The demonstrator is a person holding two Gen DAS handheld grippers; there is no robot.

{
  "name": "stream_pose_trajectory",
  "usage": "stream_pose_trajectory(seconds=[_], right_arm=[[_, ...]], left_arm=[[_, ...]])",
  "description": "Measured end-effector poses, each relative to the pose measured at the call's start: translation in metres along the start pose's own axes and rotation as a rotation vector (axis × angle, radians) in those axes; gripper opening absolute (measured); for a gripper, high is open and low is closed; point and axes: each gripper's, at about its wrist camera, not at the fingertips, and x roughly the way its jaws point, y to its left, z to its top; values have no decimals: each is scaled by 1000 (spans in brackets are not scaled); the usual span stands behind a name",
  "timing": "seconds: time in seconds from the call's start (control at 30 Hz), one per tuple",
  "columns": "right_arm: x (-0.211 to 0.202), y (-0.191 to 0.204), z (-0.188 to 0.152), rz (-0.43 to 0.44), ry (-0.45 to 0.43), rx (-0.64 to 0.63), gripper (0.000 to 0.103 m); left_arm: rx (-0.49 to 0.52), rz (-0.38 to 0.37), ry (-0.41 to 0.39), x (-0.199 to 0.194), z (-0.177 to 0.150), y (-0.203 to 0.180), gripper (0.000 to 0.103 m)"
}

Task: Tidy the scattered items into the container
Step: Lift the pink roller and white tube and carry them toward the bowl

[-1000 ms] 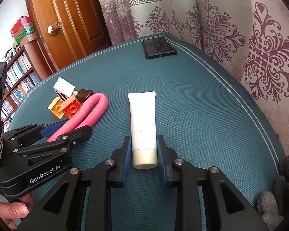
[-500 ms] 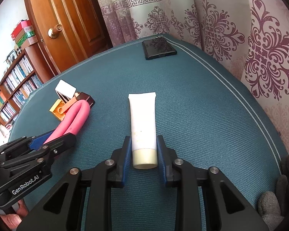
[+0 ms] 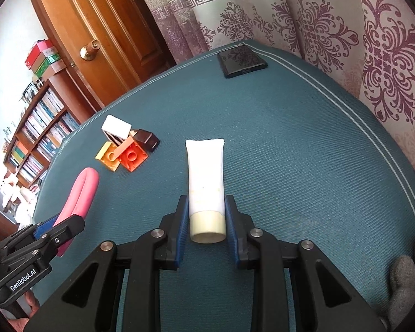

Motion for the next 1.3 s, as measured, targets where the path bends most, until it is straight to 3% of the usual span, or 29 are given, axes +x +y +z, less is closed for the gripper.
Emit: stream_pose_trajectory(seconds=[0.3,1.3], right_arm=[[-12,21,-13,103,35,18,27],[-38,117,-45,111,-3,-153,27]], left_arm=[[-66,25,-18,-24,-15,22,39],[-183,77,-87,-76,-47,74,40]])
